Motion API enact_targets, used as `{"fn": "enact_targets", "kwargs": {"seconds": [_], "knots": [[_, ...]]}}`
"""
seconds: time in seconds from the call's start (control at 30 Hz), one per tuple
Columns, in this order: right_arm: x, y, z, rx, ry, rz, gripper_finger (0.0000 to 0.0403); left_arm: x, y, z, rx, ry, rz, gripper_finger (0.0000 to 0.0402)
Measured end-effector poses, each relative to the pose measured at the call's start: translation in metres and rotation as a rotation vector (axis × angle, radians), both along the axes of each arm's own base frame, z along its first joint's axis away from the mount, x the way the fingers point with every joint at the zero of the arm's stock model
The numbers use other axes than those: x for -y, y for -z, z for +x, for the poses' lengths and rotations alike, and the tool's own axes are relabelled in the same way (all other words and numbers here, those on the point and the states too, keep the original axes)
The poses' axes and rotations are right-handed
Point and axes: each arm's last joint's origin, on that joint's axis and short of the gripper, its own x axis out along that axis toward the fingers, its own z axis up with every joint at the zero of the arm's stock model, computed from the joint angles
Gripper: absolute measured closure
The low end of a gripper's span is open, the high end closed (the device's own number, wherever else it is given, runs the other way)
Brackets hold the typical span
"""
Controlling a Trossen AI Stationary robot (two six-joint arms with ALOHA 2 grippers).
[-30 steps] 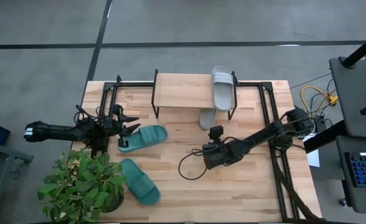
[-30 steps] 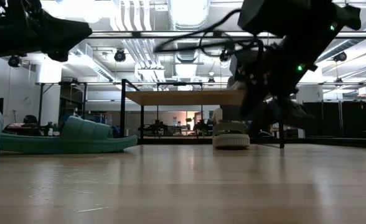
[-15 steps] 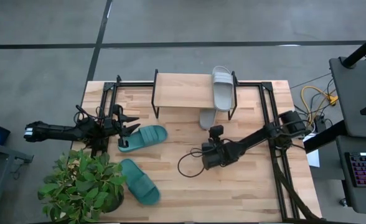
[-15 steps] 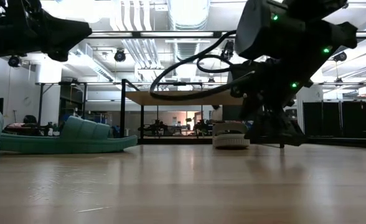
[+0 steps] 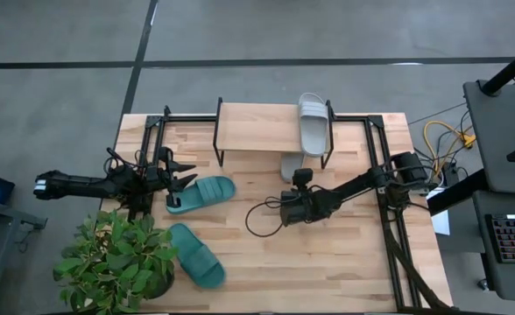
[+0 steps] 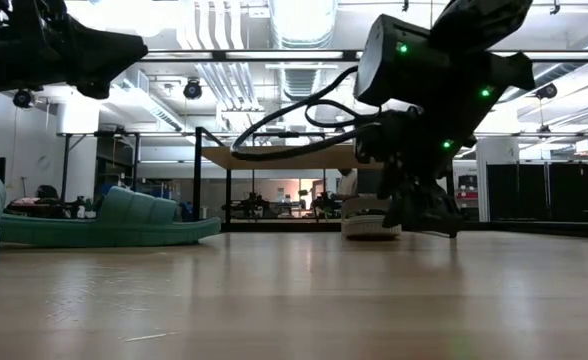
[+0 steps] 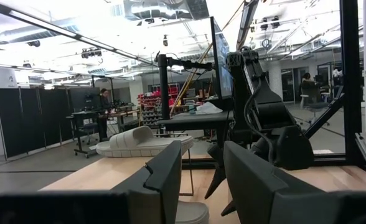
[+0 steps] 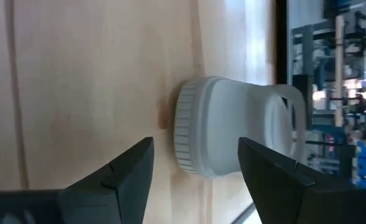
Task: Pick and place slides into the shelf
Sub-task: Put the gray slipper on the shelf
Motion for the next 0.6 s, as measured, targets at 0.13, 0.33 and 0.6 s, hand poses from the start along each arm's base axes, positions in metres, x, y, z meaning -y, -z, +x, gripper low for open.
{"fn": "enact_targets", "kwargs": {"seconds": [0.13,0.33,0.6], "knots": [[0.004,-0.001,0.003,0.02,0.003,0.006,0.0179,0.0,0.0,0.0,0.0,0.0,0.0,0.0294],[0.01,-0.001,0.009,-0.002,-0.053,0.013,0.0179,0.0,0.0,0.0,0.0,0.0,0.0,0.0294],[0.021,-0.001,0.011,-0.019,-0.04,0.02,0.0179,0.0,0.0,0.0,0.0,0.0,0.0,0.0294]]}}
